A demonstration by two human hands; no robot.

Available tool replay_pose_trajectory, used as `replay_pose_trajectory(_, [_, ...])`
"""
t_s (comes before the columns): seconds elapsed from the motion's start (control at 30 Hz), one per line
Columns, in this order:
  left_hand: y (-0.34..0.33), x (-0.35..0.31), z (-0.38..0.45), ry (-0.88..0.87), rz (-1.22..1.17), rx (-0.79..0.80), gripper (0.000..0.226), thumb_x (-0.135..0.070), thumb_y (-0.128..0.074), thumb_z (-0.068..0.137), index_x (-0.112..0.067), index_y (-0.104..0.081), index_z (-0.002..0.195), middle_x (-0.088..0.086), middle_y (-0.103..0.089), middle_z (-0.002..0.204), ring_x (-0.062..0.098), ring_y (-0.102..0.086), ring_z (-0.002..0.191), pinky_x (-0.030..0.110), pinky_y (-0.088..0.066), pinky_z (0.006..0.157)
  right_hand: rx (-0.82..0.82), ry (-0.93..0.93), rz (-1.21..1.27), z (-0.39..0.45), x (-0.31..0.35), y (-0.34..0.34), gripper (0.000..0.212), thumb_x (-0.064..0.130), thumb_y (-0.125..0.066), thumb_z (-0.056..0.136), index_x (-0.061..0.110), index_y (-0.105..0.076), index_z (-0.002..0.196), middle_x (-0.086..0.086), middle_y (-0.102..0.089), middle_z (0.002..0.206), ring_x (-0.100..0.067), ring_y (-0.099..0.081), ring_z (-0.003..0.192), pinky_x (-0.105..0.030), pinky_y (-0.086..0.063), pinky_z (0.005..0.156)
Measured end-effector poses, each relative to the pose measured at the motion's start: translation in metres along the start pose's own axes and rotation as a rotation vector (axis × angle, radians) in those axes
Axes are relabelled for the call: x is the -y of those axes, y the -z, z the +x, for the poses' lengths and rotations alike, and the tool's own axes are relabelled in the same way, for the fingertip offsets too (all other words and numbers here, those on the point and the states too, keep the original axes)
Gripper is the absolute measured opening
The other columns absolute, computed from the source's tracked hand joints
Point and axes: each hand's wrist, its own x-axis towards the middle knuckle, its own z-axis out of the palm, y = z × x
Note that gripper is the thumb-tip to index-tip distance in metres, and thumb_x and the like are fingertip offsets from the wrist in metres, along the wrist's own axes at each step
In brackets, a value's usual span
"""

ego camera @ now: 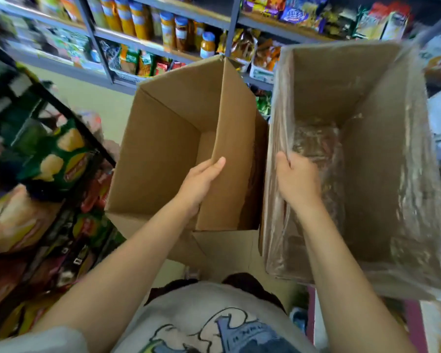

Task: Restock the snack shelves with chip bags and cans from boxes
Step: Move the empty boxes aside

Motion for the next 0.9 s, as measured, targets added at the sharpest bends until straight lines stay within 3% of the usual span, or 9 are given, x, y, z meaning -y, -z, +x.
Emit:
replay_pose_trajectory(0.17, [0.000, -0.078, 0.097, -0.045, -0.015, -0.078, 0.040, -0.047, -0.059, 0.097, -0.020, -0.066, 0.125, -0.001, -0.076, 0.110, 0.015, -0.072, 0.103, 0.038, -0.056, 0.095, 0.040, 0.097, -0.018, 0.124, 0.035, -0.026, 0.042, 0.031, -0.039, 0.106, 0.012, -0.051, 0.070, 0.000, -0.048, 0.062, -0.027, -0.053, 0.067, -0.034, -0.030, 0.060])
replay_pose_trajectory(0.33, [0.021, -0.144, 0.202, -0.089, -0.057, -0.288, 0.030, -0.045, -0.059, 0.097, -0.022, -0.070, 0.112, 0.000, -0.077, 0.102, 0.017, -0.074, 0.097, 0.035, -0.059, 0.087, 0.164, 0.219, -0.024, 0.259, 0.070, -0.070, 0.041, 0.030, -0.037, 0.106, 0.014, -0.042, 0.069, 0.003, -0.041, 0.059, -0.015, -0.039, 0.055, -0.038, -0.018, 0.056])
replay_pose_trajectory(0.43, [0.033, -0.185, 0.249, -0.077, -0.113, -0.428, 0.029, -0.045, -0.060, 0.097, -0.021, -0.070, 0.109, 0.003, -0.078, 0.101, 0.018, -0.075, 0.092, 0.031, -0.060, 0.076, 0.288, 0.325, 0.016, 0.343, 0.096, -0.089, 0.041, 0.032, -0.036, 0.106, 0.014, -0.046, 0.071, 0.001, -0.048, 0.063, -0.020, -0.045, 0.062, -0.037, -0.025, 0.056])
replay_pose_trajectory(0.53, [0.047, -0.225, 0.290, -0.099, -0.174, -0.562, 0.023, -0.042, -0.060, 0.098, -0.022, -0.071, 0.099, 0.003, -0.078, 0.096, 0.017, -0.075, 0.087, 0.029, -0.062, 0.071, 0.394, 0.439, 0.043, 0.416, 0.136, -0.106, 0.043, 0.032, -0.034, 0.107, 0.016, -0.046, 0.069, 0.000, -0.051, 0.065, -0.012, -0.046, 0.059, -0.029, -0.028, 0.052])
replay_pose_trajectory(0.63, [0.069, -0.249, 0.321, -0.106, -0.258, -0.660, 0.024, -0.042, -0.060, 0.098, -0.022, -0.071, 0.101, 0.006, -0.077, 0.100, 0.023, -0.074, 0.094, 0.035, -0.062, 0.080, 0.460, 0.582, 0.034, 0.466, 0.175, -0.134, 0.045, 0.030, -0.036, 0.106, 0.020, -0.038, 0.062, 0.004, -0.045, 0.059, -0.007, -0.041, 0.054, -0.028, -0.023, 0.051])
replay_pose_trajectory(0.77, [0.114, -0.273, 0.366, -0.121, -0.343, -0.799, 0.028, -0.042, -0.062, 0.096, -0.019, -0.072, 0.106, 0.006, -0.077, 0.100, 0.025, -0.074, 0.096, 0.042, -0.059, 0.089, 0.567, 0.725, -0.018, 0.522, 0.230, -0.197, 0.041, 0.032, -0.036, 0.106, 0.014, -0.050, 0.073, 0.002, -0.048, 0.063, -0.022, -0.048, 0.063, -0.032, -0.028, 0.057])
replay_pose_trajectory(0.9, [0.183, -0.295, 0.415, -0.096, -0.345, -0.918, 0.054, -0.065, -0.065, 0.083, -0.024, -0.070, 0.119, -0.003, -0.075, 0.109, 0.020, -0.071, 0.104, 0.043, -0.055, 0.097, 0.654, 0.838, -0.063, 0.564, 0.299, -0.259, 0.035, 0.031, -0.037, 0.106, 0.014, -0.045, 0.077, -0.009, -0.057, 0.073, -0.027, -0.048, 0.072, -0.034, -0.028, 0.064])
